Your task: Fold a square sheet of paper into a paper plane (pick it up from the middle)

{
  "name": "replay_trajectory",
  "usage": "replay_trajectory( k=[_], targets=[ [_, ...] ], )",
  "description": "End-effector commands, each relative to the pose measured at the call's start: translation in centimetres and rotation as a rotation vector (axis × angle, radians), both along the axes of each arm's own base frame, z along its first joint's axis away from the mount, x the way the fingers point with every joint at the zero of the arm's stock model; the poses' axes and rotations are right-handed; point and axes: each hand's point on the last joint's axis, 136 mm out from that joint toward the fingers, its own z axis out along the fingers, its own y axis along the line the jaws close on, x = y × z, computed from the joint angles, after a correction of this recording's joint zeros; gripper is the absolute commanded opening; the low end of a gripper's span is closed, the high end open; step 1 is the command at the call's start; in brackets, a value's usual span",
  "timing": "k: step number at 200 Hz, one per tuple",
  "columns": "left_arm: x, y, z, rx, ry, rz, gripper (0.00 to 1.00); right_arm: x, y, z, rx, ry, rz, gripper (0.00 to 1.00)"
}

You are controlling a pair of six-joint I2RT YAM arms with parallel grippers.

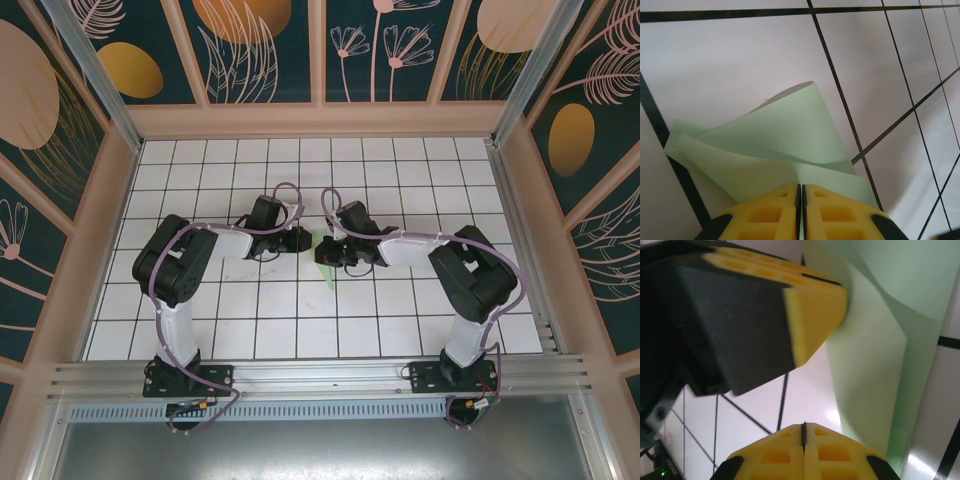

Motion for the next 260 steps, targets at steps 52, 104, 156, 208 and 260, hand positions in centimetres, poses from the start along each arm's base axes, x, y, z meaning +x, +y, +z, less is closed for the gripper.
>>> replay_trajectory(
  k=[52, 104, 156, 208, 260],
  targets=[
    [1.9, -0.1, -0.1, 0.059, -0.058, -0.042, 0.17, -1.7, -3.6, -5.6, -0.149, 0.121, -0.049, 0.00],
    [3.5, 1.8, -1.8, 0.081, -0.008, -0.003, 0.18, -4.3, -5.8, -7.6, -0.185, 0.194, -0.043, 0.00],
    [5.8, 4.1, -2.5, 0.092, 0.006, 0.064, 0.18, -5.1, -6.8, -8.0, -0.191, 0.218, -0.050, 0.00],
    [7.8, 4.5, 2.7, 0.033, -0.085, 0.113, 0.15, -3.9, -6.0, -7.0, -0.161, 0.197, -0.064, 0.00],
    [3.2, 3.1, 6.9, -0.186, -0.097, 0.115, 0.08, -2.4, -4.5, -5.6, -0.106, 0.164, -0.074, 0.00]
  ],
)
